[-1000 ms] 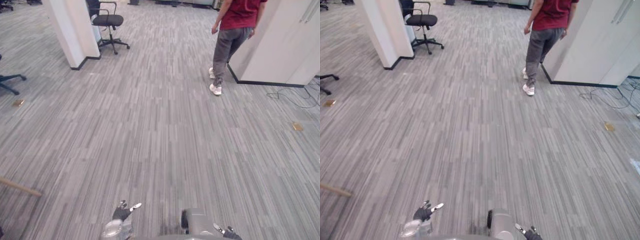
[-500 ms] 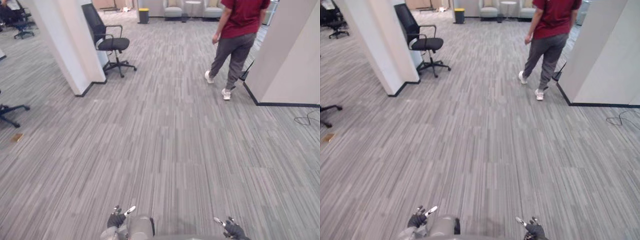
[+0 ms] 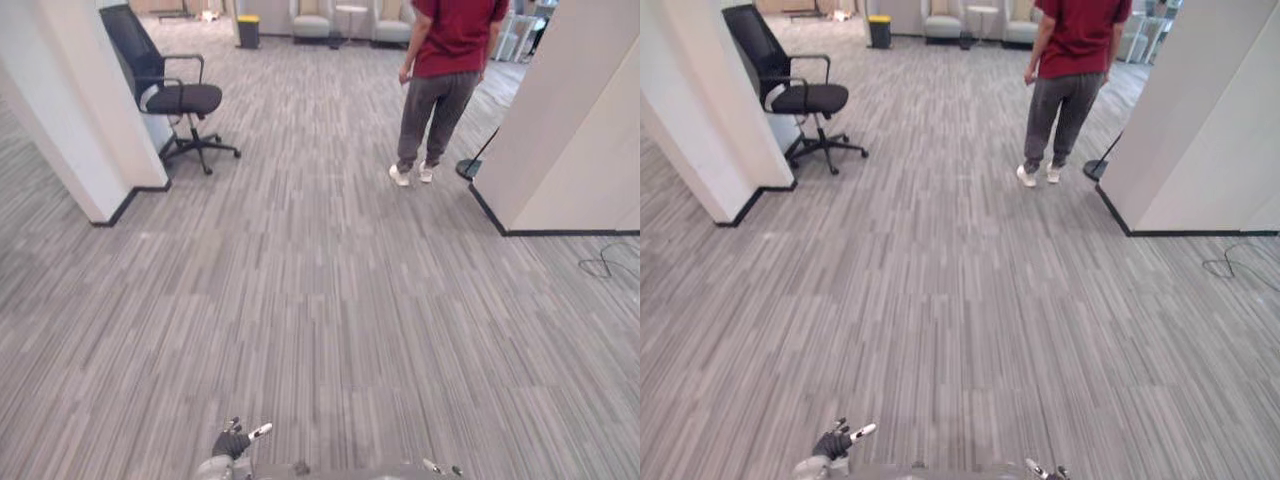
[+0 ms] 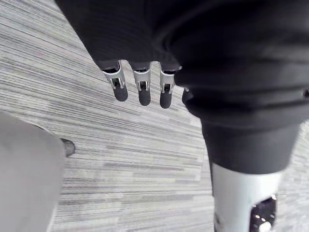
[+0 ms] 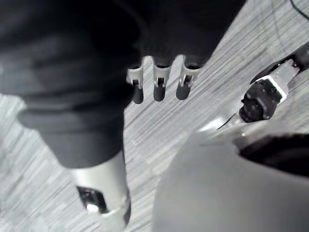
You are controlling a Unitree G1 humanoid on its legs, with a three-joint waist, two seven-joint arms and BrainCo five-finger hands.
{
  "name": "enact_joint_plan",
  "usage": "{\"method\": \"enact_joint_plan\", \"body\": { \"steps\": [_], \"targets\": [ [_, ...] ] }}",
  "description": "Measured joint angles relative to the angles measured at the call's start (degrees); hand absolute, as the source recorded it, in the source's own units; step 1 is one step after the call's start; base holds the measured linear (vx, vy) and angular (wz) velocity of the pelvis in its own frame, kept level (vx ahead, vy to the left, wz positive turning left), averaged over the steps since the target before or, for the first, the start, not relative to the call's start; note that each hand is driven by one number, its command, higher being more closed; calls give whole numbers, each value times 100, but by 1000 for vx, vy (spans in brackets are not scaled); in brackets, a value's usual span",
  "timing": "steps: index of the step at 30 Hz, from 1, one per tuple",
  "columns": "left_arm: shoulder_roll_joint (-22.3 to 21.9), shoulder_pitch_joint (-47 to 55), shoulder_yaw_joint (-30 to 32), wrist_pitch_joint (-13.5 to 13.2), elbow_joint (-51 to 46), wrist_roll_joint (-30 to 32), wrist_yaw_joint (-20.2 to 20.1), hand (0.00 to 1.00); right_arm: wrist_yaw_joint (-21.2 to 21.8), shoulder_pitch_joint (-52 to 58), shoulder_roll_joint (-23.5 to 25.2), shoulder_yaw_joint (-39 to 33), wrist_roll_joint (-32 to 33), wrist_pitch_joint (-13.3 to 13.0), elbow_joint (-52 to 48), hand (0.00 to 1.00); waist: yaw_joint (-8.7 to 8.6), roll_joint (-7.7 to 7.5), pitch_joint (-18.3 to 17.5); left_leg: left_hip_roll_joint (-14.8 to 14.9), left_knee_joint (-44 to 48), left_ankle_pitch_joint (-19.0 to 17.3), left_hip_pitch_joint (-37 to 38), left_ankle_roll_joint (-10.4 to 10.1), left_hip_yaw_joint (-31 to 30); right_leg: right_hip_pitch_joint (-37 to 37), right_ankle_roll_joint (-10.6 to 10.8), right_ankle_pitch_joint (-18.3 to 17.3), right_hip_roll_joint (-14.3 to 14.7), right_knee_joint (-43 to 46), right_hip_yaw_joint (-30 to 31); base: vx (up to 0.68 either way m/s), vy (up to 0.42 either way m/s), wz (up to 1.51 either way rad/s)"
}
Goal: Organize washtable
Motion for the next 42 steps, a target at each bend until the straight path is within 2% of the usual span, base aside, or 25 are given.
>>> {"method": "enact_joint_plan", "body": {
  "steps": [1, 2, 3, 4, 5, 6, 7, 17, 21, 26, 29, 32, 34, 35, 36, 37, 38, 39, 40, 41, 42],
  "targets": [
    [-46, -39, 10, 3, 1, -2, 4, 0, 0, 15, -1, 32, 7, -15, -75, 0, -3, 32, 24, 31, -207, -17, 284, -27, 11, -119, -46, -222, -42, -674, -165, 388, 33, -1],
    [-104, -46, 18, -3, -4, -3, 5, 0, -2, 40, -34, 114, 13, -20, -109, 0, -12, 75, 43, 111, -278, -168, 467, -86, 10, -99, -31, -286, -29, -1933, -347, 365, 8, 7],
    [-115, -54, 20, -8, -10, -3, 3, 0, -6, 61, -34, 163, 13, -20, -128, 0, -12, 70, 38, 131, -267, -247, 503, -133, 6, -44, -10, -254, -27, -2606, -385, 283, -28, 16],
    [-121, -63, 18, -14, -10, -3, 3, 0, -3, 81, -33, 180, 12, -21, -133, 0, -17, 62, 33, 136, -235, -340, 509, -160, 2, 38, -75, -47, -20, -3263, -394, 275, -130, 25],
    [-110, -69, 107, -58, -40, 2, 3, 0, -17, 142, 28, 224, 13, -18, -115, 0, 7, -71, 11, 61, -224, -484, 557, -256, -21, 118, -118, 801, -71, -4256, -339, 222, -119, 20],
    [-110, -56, 237, -86, -42, 0, 8, 0, -21, 159, 37, 309, 16, -15, -85, 0, 32, -127, -13, 26, -216, -532, 582, -308, -30, 133, -57, 1012, -110, -4408, -278, 167, -103, 13],
    [-369, 237, 448, -120, 89, 52, -5, 0, -14, 398, -262, 682, 12, 0, -63, 0, 157, 278, -261, 592, -143, -799, 594, -714, -11, 1325, -145, 1695, 453, -6629, -753, 0, 0, 0],
    [-367, 233, 454, -101, 94, 54, -14, 0, 0, 389, -268, 683, 49, 32, -62, 0, 156, 260, -268, 600, -276, -800, 563, -715, 101, 1226, -139, 1689, 475, -6657, -689, 1, -1, -3],
    [-336, 148, 459, 30, 219, 133, -46, 0, 15, 331, -276, 682, 169, 72, -56, 0, 139, 257, -311, 596, -356, -799, 423, -714, 169, 992, -124, 1700, 513, -6673, -540, 35, -17, -18],
    [-275, 68, 398, 124, 289, 224, -121, 0, 112, 223, -321, 684, 322, 241, 140, 0, 138, 274, -391, 594, -458, -764, 301, -696, 85, 842, -113, 1673, 518, -6648, -595, 94, -9, 9],
    [-167, -42, 171, 143, 346, 224, -115, 0, 114, 122, -347, 811, 348, 277, 217, 0, 129, 217, -325, 593, -399, -761, 223, -699, -24, 655, -125, 1412, 529, -6233, -652, 48, -21, 18],
    [-60, -104, 146, 153, 356, 235, -79, 0, 107, -9, -326, 869, 381, 269, 214, 0, 117, 107, -212, 577, -102, -764, 156, -706, -105, 418, -172, 938, 445, -5471, -632, 20, -13, 14],
    [-3, -73, 285, 165, 347, 227, -2, 0, 99, -51, -287, 1027, 305, 247, 210, 0, 103, -5, -191, 624, 302, -863, 113, -866, -146, 362, -274, 590, 443, -5024, -541, 30, -65, 17],
    [-20, -40, 567, 171, 275, 222, 17, 0, 96, -70, -219, 1138, 284, 221, 188, 0, 113, -78, -184, 704, 1007, -1033, -109, -1120, -144, 367, -377, 380, 465, -4796, -479, 21, -93, 14],
    [-45, -32, 821, 175, 190, 222, 19, 0, 96, -82, -206, 1206, 284, 220, 149, 0, 144, -127, -157, 741, 1667, -1087, -357, -1201, -125, 367, -358, 293, 460, -4658, -446, -35, -133, 2],
    [-140, -21, 1169, 204, 22, 167, 34, 0, 99, -90, -250, 1355, 283, 210, 64, 0, 174, -115, -111, 895, 2917, -1083, -905, -1172, -104, 317, -392, 144, 526, -4465, -419, -76, -128, -20],
    [-274, -7, 1411, 210, -142, 89, 54, 0, 103, -86, -365, 1463, 285, 203, -81, 0, 235, 57, -51, 1136, 4146, -837, -1452, -798, -145, 325, -447, -2, 708, -4263, -390, -80, -142, -63],
    [-384, 28, 1552, 202, -268, -83, 108, 0, 68, -95, -483, 1582, 297, 156, -163, 0, 407, 231, -10, 1314, 5134, -213, -1928, -700, -272, 346, -511, -144, 951, -4073, -227, -7, -121, -83],
    [-386, 31, 1553, 194, -287, -142, 146, 0, 17, -118, -473, 1645, 345, 144, -197, 0, 480, 234, -13, 1294, 5425, 400, -2078, -914, -420, 449, -544, -151, 995, -4155, -101, 77, -128, -76],
    [-333, 34, 1529, 191, -299, -139, 151, 0, -13, -139, -448, 1734, 418, 141, -260, 0, 454, 165, 18, 1263, 5653, 447, -2358, -995, -441, 646, -643, -117, 990, -4461, -40, 121, -129, -35],
    [-358, -52, 1459, 189, -301, -140, 145, 0, -16, -209, -413, 1724, 493, 150, -265, 0, 444, 182, 21, 1193, 5479, -188, -2669, -877, -269, 649, -707, -78, 973, -4603, 1, 110, -96, -11]
  ]
}}
